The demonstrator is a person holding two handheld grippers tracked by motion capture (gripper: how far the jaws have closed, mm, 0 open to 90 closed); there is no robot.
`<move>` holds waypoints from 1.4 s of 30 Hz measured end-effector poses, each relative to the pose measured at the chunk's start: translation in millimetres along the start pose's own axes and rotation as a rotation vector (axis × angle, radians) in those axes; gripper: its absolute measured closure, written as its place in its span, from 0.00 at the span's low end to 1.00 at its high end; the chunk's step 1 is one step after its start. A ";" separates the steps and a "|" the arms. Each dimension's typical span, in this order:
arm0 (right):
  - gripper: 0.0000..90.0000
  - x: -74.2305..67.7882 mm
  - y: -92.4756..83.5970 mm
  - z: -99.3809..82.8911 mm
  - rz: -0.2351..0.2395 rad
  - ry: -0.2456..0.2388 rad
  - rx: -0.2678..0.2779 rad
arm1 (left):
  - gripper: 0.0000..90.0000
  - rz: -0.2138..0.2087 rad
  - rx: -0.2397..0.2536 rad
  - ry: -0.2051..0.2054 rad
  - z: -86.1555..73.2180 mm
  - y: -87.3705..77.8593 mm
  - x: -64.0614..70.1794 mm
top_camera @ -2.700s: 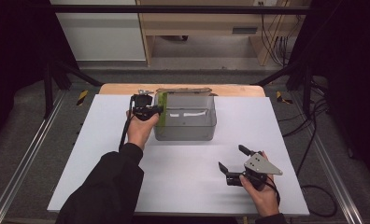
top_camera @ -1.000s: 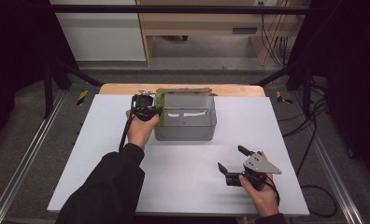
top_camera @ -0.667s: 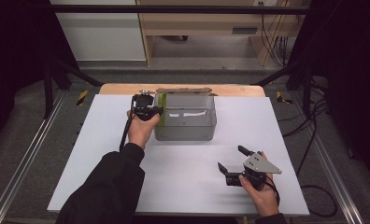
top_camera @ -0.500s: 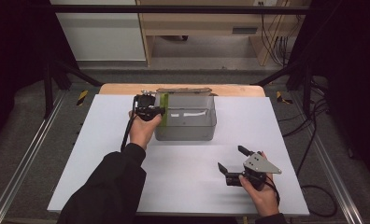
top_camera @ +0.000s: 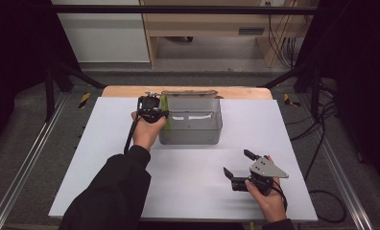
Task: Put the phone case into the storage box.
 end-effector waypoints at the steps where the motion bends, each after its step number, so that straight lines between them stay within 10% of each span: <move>1: 0.05 0.1 0.0 0.0 -0.001 0.002 0.000 | 0.79 0.004 0.001 0.002 0.0 0.2 -0.4; 22: 0.05 -0.8 0.4 -0.8 0.006 0.004 -0.006 | 0.73 0.013 0.002 0.014 -0.8 4.6 -1.3; 42: 0.05 -1.1 0.4 -0.8 0.006 0.003 -0.006 | 0.65 -0.033 0.125 0.062 11.7 -4.2 9.5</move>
Point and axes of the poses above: each handheld gripper's, and its own axes: y roughly forward along the jaws, z roughly out of its top, x roughly to its right, the point moved 7 cm from there along y, roughly forward along the jaws, and after that the axes turned 8 degrees about x, right-handed, at the moved point
